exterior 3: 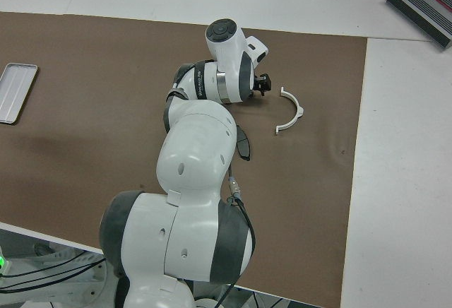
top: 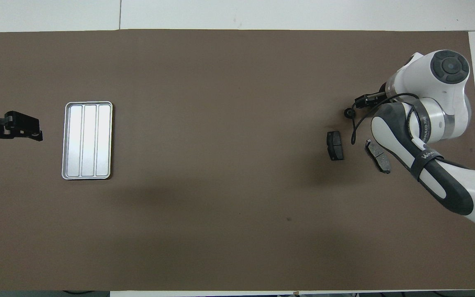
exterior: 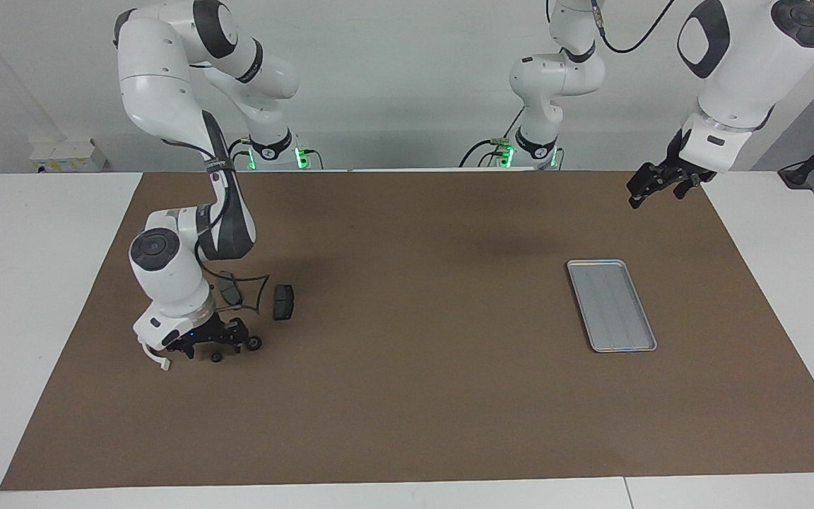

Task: Place bearing gear from tray to pile
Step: 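Carry the bearing with the right gripper beside the first bearing and release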

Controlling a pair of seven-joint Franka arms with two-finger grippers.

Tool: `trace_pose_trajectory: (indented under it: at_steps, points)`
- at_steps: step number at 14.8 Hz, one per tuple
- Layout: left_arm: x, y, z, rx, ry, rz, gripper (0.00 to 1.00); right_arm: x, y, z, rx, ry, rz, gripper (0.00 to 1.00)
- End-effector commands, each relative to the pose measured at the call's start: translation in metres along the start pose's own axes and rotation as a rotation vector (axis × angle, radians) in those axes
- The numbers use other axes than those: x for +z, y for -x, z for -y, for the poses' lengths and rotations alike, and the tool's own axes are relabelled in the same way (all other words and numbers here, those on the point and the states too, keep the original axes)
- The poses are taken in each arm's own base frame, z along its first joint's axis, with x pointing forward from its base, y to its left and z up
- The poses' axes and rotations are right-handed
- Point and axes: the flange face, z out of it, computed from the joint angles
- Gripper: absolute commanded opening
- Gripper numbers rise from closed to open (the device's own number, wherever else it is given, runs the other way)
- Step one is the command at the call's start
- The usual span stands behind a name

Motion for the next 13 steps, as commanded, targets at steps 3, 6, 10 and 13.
trace_pose_trajectory:
  at_steps: [3, 6, 10, 13]
  points:
    - [-0.002, 0.010, 0.001, 0.009, 0.010, -0.001, 1.00, -0.056, -0.004, 0.006, 0.022, -0.012, -0.001, 1.00]
    - [-0.002, 0.010, 0.001, 0.008, 0.010, -0.001, 1.00, -0.107, -0.003, 0.002, 0.030, 0.014, -0.009, 1.00]
    - [-0.002, 0.010, 0.001, 0.008, 0.010, -0.001, 1.00, -0.180, 0.006, 0.009, 0.085, -0.056, 0.026, 1.00]
    - [-0.002, 0.010, 0.001, 0.008, 0.010, -0.001, 1.00, -0.242, 0.024, 0.015, 0.091, -0.052, 0.029, 1.00]
